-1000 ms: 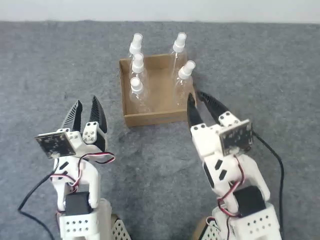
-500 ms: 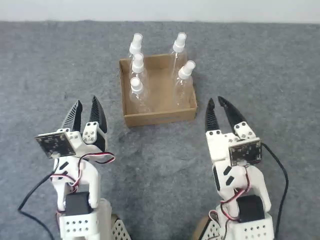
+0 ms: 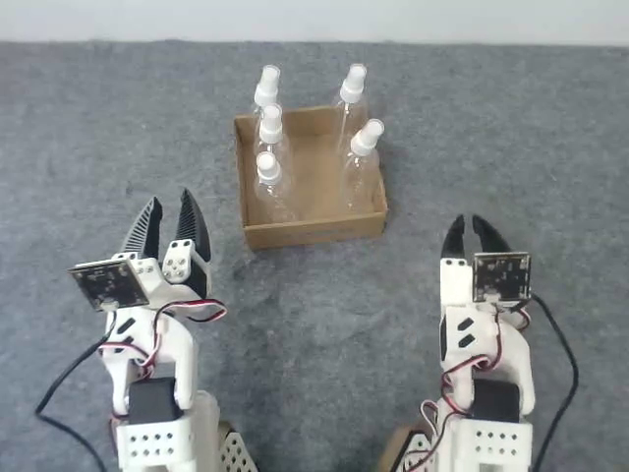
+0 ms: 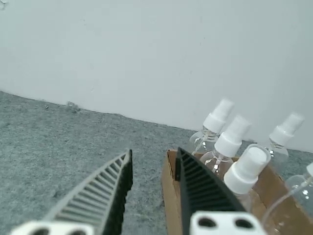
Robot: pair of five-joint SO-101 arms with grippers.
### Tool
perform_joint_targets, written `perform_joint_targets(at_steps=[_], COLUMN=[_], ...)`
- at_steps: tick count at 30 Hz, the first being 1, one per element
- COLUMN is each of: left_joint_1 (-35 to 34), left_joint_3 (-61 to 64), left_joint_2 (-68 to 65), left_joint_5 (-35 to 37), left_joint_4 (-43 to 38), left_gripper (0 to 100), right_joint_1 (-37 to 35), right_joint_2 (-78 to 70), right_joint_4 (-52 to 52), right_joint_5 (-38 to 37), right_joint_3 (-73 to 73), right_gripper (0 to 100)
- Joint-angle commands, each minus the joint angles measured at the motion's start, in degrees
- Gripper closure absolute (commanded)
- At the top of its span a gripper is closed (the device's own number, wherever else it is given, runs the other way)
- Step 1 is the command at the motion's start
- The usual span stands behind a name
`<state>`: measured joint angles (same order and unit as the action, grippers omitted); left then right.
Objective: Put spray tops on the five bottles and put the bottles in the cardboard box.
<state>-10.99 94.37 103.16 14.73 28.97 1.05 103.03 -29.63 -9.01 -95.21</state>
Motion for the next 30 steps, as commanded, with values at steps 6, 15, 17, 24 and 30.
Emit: perform_joint_targets(at_steps=[6,15,17,24,30], left_joint_1=[0.9,1.0,1.0,0.9,0.9], left_joint_3=[2.2,2.2,2.2,2.2,2.2], left_joint_2=[1.3,1.3,1.3,1.3,1.3], left_joint_5=[0.1,0.1,0.1,0.1,0.5], left_joint_4=[4.7,22.1,26.1,39.5,43.3], left_gripper=[86,86,86,87,87], right_joint_1=[1.6,1.8,2.9,8.4,10.2], right_joint_2=[1.1,1.0,1.0,1.0,1.0], right_joint_4=[-15.9,-32.1,-36.6,-44.1,-45.4], right_joint_5=[-0.9,-1.1,-1.2,-1.2,-1.1], right_joint_3=[-1.2,-1.2,-1.2,-1.2,-1.2], right_gripper=[99.0,99.1,99.1,99.1,99.1])
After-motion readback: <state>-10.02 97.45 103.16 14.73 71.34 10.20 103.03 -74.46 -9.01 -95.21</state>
